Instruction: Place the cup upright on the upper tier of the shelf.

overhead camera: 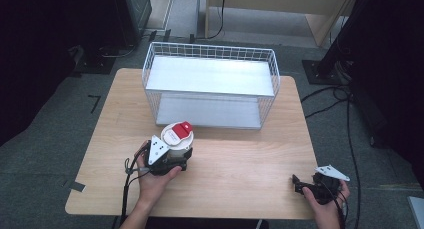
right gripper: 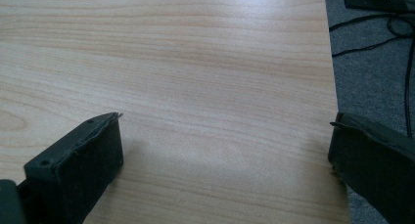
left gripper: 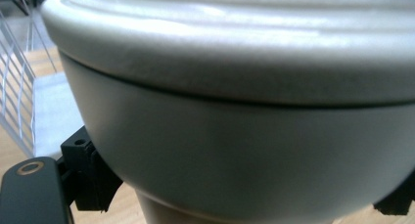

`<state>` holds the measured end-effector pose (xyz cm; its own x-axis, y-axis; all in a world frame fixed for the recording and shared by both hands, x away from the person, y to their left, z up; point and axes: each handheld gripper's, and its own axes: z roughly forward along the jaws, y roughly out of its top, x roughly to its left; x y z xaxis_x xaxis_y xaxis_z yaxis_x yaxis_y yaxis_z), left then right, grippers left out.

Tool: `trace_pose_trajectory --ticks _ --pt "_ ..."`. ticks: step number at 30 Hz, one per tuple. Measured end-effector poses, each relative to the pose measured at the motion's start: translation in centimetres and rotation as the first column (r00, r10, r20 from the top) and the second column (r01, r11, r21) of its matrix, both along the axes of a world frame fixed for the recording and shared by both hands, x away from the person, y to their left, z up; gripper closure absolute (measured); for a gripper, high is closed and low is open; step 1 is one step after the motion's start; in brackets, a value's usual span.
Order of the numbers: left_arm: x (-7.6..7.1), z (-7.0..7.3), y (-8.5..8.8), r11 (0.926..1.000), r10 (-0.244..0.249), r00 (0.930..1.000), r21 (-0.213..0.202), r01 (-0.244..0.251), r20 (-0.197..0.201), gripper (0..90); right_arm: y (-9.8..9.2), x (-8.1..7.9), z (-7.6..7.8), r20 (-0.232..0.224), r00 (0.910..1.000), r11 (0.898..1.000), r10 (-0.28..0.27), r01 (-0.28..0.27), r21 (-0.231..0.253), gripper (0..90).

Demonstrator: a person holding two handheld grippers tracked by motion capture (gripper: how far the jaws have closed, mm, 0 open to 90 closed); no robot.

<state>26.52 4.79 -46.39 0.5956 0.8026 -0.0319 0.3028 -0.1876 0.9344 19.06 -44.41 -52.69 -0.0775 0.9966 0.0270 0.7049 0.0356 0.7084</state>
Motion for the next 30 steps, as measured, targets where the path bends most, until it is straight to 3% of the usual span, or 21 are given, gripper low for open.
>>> trace_pose_trajectory --ticks 13,23,30 --pt "1.2 4.1 -1.5 0.9994 -0.014 0.9944 -0.031 0.017 0.104 9.5 0.0 0.0 0.0 0.001 1.0 1.0 0.003 -0.003 -0.002 0.0" --pt "2.8 7.5 -2.3 0.9989 -0.003 0.9817 -0.045 0.012 0.19 9.6 0.0 0.0 0.0 -0.002 1.0 1.0 0.001 -0.001 -0.001 0.0" --pt "3.9 8.9 -2.9 0.9987 -0.005 0.9709 -0.048 0.017 0.239 9.6 0.0 0.0 0.0 -0.001 1.0 1.0 0.002 -0.002 -0.001 0.0"
